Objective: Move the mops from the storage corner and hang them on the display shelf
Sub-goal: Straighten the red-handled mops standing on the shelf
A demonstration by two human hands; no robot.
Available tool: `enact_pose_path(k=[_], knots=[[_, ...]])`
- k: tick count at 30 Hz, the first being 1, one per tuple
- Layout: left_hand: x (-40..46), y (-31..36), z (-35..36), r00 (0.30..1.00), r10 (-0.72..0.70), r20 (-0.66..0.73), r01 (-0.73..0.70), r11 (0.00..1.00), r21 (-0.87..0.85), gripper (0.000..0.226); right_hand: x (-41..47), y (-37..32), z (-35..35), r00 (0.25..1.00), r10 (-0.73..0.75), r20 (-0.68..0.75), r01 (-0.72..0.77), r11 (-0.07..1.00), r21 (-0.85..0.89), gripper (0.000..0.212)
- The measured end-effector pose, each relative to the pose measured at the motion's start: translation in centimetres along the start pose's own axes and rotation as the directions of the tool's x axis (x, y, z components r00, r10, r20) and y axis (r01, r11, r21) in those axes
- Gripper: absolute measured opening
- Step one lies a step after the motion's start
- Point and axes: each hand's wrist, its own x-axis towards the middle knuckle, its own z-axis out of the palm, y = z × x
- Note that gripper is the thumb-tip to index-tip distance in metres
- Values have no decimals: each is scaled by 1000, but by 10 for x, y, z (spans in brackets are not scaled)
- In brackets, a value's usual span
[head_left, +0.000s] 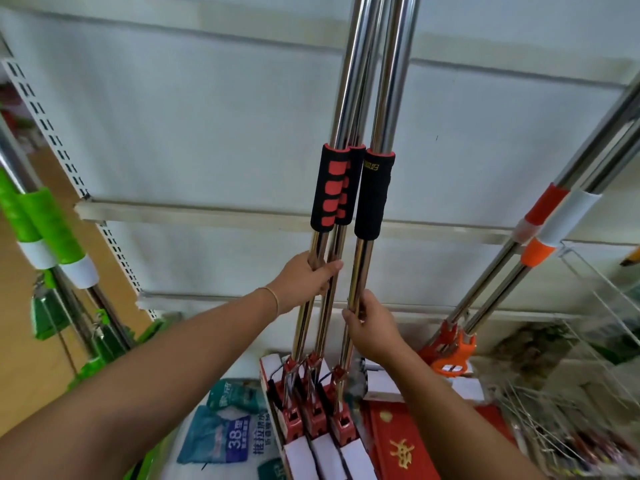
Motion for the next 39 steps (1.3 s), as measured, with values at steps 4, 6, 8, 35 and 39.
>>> enact_pose_path(k=[4,6,8,35,39], knots=[[-11,4,1,1000,-4,3,4,998,-57,39,-6,5,4,1000,-11,7,11,1000,-6,15],[-16,4,2,1000,5,-5,-6,998,-69,34,-11,9,6,999,-32,1,32,999,-17,14],[-20,3,2,1000,7,-7,-7,996,-88,29,-14,14,6,999,-53,-13,53,998,-28,12],[-43,-2,21,993,-86,-83,76,990,-116,45,-63,20,11,991,-130,-9,129,987,-93,9],[-46,-6,22,986,-111,-121,92,984,-153,42,-70,15,20,994,-106,-24,105,993,-57,8]])
